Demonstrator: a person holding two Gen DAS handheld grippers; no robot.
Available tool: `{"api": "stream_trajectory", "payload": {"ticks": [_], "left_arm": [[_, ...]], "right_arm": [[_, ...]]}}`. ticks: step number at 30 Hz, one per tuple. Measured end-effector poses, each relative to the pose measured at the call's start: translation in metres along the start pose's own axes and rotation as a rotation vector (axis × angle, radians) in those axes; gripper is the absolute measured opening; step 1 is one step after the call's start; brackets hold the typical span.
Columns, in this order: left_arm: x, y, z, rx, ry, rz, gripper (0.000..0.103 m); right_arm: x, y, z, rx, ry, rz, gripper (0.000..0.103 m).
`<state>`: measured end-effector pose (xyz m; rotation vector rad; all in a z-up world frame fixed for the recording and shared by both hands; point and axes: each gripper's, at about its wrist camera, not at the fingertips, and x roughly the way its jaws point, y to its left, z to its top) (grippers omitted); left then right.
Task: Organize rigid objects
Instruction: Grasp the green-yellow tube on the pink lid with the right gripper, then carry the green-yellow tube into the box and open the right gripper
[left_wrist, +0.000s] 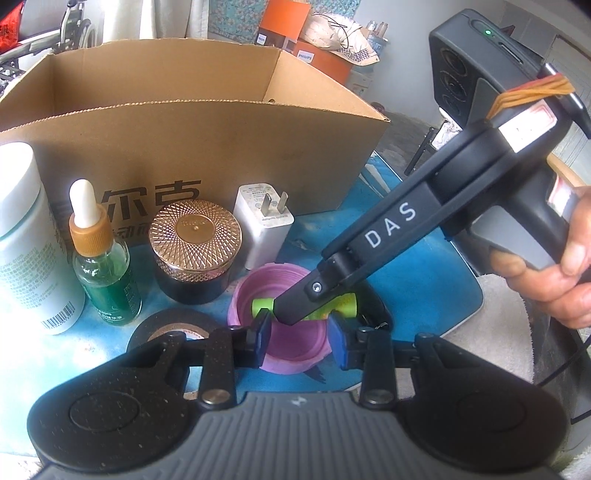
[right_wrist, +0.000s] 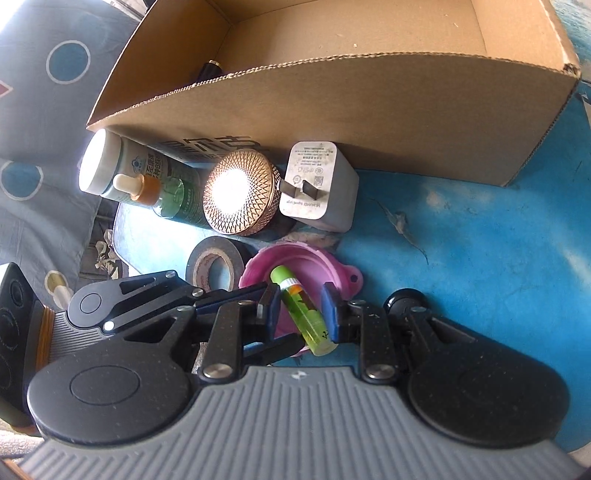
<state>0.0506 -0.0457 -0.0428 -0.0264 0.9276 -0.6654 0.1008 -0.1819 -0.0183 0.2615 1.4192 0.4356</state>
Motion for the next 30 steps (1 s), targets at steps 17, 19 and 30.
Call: {"api": "stream_trajectory", "payload": {"ticks": [17,19,30], "left_arm": [[-0.031,-0.004,-0.003,-0.038,-0.027,-0.028,0.036],[-0.034,-0.007,0.000,-0.032,-0.028,-0.029,0.037],[-0.112,-0.005,0.031,-0.038,-0.180,-0.054,0.037]], "right_arm": [[-0.014,-0.002,-0.017,0.039,-0.128,0.075,0.014],[-0.018,-0.003,-0.020,0.050,-0.149,0.085,0.014],[-0.085,0.039,-0.025,-0.024,-0.319,0.166,0.014]]}}
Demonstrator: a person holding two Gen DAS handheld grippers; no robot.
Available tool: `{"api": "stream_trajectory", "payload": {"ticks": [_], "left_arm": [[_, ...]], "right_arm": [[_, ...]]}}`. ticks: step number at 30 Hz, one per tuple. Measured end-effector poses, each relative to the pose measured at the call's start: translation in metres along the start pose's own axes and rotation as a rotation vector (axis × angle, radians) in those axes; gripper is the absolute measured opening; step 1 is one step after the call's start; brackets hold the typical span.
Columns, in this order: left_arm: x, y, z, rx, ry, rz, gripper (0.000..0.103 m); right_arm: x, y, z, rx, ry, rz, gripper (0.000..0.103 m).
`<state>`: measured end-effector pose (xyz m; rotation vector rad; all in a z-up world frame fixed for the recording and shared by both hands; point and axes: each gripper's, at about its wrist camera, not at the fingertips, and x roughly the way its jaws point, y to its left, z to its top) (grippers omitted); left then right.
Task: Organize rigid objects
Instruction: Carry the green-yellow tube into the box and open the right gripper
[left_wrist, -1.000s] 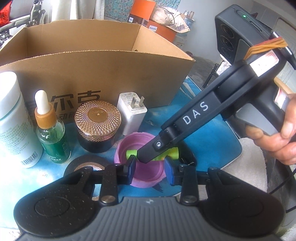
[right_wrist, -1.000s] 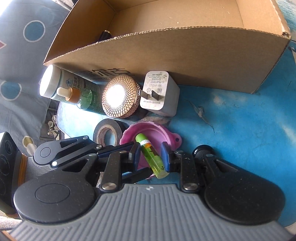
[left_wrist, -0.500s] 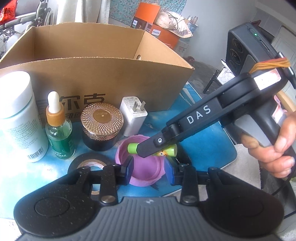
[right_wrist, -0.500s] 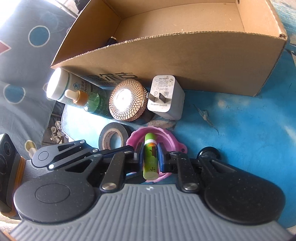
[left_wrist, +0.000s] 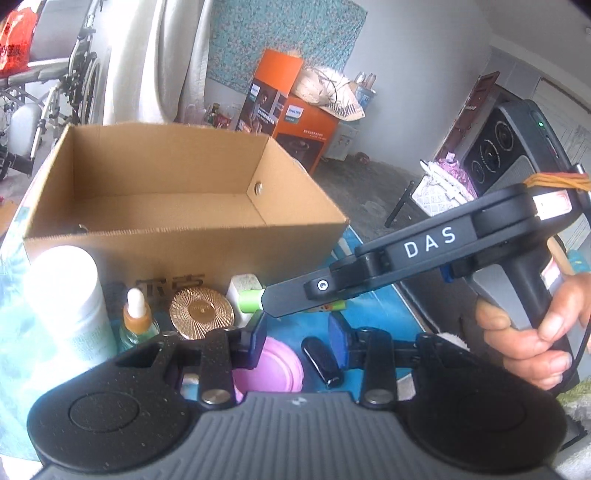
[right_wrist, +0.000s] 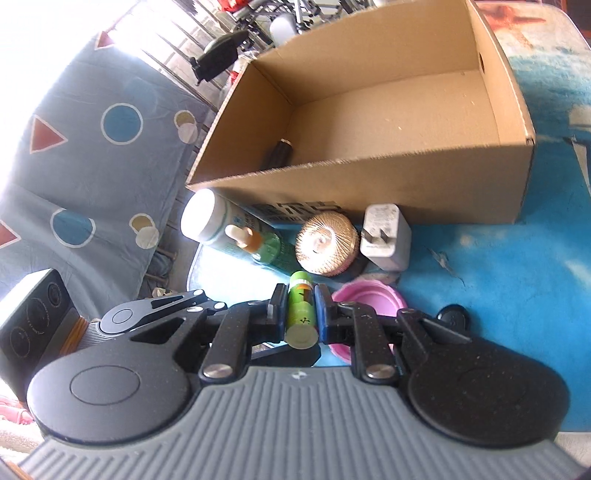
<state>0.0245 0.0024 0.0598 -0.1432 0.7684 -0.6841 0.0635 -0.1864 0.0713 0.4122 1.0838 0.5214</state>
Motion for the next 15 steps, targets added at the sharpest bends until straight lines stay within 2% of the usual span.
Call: {"api": "stream_trajectory", "payload": {"ticks": [3,7,12,15], "left_arm": [[-0.014,0.005,0.026,-0.003,-0.068,0.036,0.037],[-0.018,0.021,0.054,-0.019,-0.136,0.134,0.038],[-0.014,0.043,0.074,-0.052,-0.169,0.268,0.041],[-0.015,0.054,0.075,-0.075,-0.166,0.287,0.043]], "right_arm": [[-0.005,0.022,0.026,-0.057,-0.049,0.026,0.014],[0.011,0.036,0.072,-0.083,-0.067,0.044,0.014],[0.080,0.022,0.137,0.010,0.017,0.020,0.014],[0.134,0.007,0.165,0.083,0.102,-0.019,0.014]]}}
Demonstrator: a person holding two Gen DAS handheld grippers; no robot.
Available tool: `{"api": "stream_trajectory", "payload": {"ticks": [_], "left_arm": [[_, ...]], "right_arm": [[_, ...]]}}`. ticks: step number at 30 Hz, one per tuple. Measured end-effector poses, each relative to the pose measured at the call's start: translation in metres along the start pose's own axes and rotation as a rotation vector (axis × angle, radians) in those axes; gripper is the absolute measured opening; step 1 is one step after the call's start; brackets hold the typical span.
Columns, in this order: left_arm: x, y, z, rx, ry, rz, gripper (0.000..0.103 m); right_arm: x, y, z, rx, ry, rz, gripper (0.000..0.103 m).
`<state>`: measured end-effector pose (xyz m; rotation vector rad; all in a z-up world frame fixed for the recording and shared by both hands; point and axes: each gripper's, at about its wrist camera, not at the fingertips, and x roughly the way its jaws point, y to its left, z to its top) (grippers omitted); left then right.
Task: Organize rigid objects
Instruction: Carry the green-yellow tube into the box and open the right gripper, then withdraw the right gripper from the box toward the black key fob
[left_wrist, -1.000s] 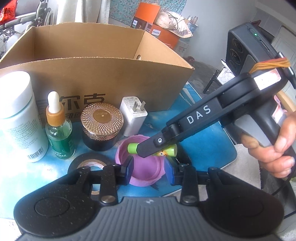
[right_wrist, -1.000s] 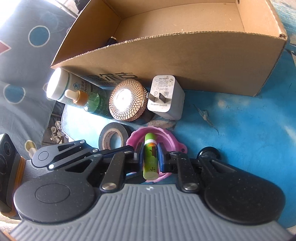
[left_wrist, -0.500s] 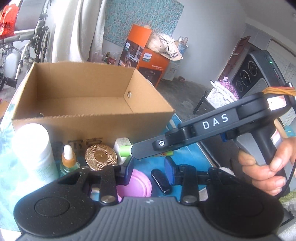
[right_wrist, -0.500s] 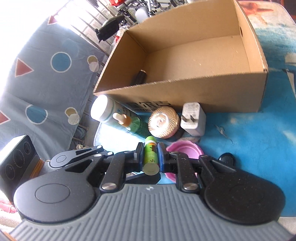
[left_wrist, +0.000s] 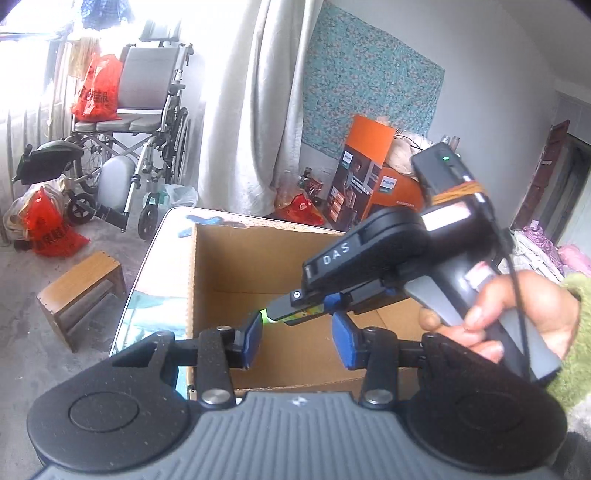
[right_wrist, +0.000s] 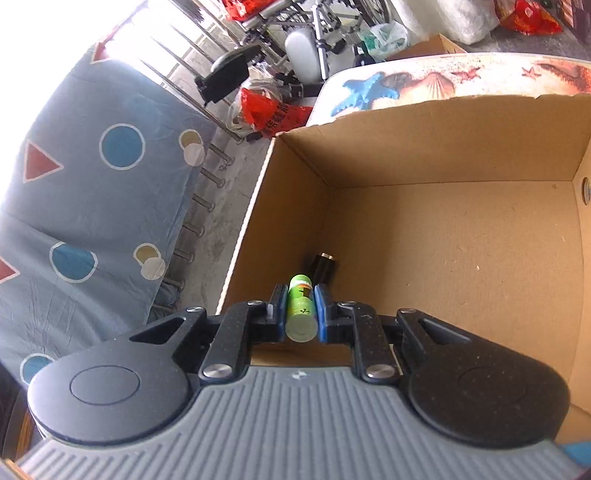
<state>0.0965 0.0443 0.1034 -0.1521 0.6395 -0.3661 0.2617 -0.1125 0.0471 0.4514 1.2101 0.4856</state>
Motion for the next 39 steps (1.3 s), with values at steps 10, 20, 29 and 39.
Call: {"api": "stream_trajectory", "payload": {"ticks": [10,20,29,39], "left_arm": [[-0.004,0.020,-0.016,-0.017,0.010,0.034,0.045],[-0.008,0.018,-0.029,0.005,0.008,0.029,0.047],[-0.030,-0.005,-0.042,0.061,-0.017,-0.080,0.062],[-0.020,-0.056,-0.080,0.167,0.098,-0.212,0.080]], "right_arm": [[0.102,-0.002,0.066,0.088,0.154,-0.053,0.017],[0.091,0.002,0.069,0.090,0.087,-0.037,0.025],[-0.044,0.002,0.007,0.016,-0.075,0.063,0.030],[-0.179,-0.046,-0.145,0.001,-0.298,0.087,0.034]]}}
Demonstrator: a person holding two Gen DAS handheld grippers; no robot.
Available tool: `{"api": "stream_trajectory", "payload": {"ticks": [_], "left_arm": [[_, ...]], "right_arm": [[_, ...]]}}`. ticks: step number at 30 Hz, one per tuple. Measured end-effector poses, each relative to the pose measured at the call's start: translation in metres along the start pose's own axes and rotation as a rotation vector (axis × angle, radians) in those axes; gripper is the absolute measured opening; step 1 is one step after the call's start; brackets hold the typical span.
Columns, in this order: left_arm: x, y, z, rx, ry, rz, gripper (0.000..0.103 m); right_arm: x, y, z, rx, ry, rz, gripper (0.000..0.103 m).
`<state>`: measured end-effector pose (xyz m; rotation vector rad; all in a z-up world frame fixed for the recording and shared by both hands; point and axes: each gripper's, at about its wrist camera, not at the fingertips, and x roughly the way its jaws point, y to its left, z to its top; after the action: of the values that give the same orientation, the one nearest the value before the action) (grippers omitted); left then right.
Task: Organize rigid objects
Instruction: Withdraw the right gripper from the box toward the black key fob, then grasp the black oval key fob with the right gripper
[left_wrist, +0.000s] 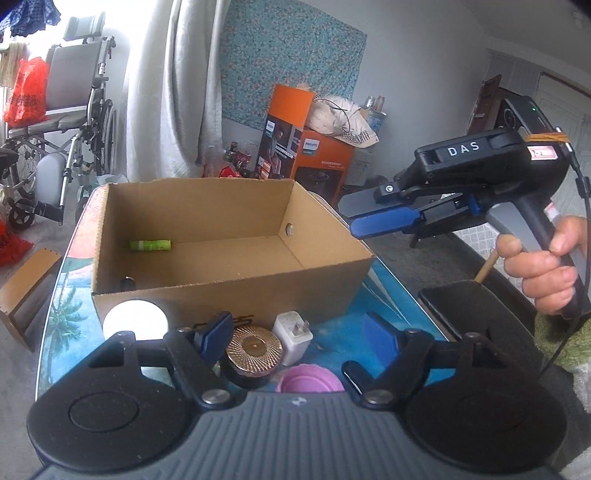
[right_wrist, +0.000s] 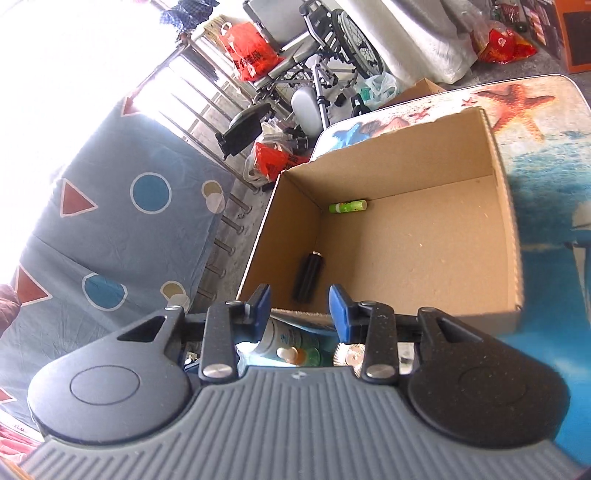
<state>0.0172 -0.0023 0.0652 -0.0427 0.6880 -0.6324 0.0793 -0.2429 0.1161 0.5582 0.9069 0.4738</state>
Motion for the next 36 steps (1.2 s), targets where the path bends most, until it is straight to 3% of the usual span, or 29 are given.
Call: {"api": "stream_trajectory", "payload": {"ticks": [7,13,22,29,36], "left_arm": [[0.058,-0.053,-0.036,0.111,0.161,-0.064,0.079],[0.104,-0.086,-0.060,0.181,0.261,-0.038,0.053],[0.145,-0.089,-0.061,0.134,0.336,0.016,0.041],[0.159,-0.089,-0.056,0.091,0.354,0.032,0.039],[0.158,-0.092,-0.054,0.108,0.348,0.046,0.038]], "right_arm": [[-0.035,-0.070,-0.097,0.118,-0.086,-0.104,0.036],[-0.017,-0.114,-0.141,0.218,-0.091,-0.157,0.037],[0.024,-0.130,-0.138,0.197,0.004,-0.193,0.035],[0.033,-0.131,-0.135,0.176,0.034,-0.129,0.031],[0.025,-0.137,-0.133,0.190,0.003,-0.053,0.031]]}}
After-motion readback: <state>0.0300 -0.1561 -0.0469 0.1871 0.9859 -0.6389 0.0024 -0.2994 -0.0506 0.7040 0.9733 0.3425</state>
